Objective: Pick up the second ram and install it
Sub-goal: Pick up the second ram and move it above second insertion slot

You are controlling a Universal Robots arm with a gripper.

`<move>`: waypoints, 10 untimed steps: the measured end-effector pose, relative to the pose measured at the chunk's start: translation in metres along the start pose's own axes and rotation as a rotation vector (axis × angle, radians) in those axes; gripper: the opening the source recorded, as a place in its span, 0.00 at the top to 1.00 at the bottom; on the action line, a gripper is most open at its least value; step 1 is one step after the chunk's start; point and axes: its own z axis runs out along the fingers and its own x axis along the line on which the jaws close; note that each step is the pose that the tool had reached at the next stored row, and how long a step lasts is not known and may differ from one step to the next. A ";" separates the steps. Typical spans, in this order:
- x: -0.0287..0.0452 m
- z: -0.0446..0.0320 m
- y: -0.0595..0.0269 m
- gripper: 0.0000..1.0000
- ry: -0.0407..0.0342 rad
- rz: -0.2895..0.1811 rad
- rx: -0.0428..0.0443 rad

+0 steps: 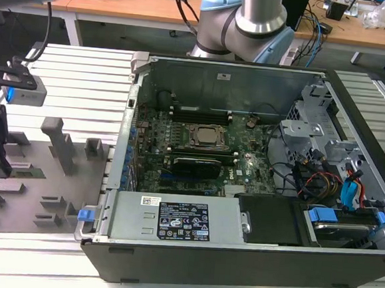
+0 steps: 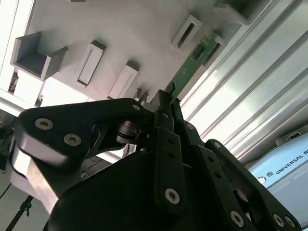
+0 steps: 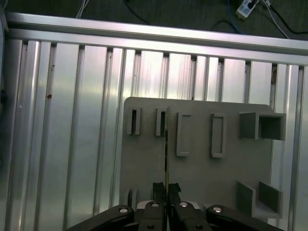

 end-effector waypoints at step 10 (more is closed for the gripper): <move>-0.0003 -0.0159 0.0003 0.86 0.0004 0.000 -0.0001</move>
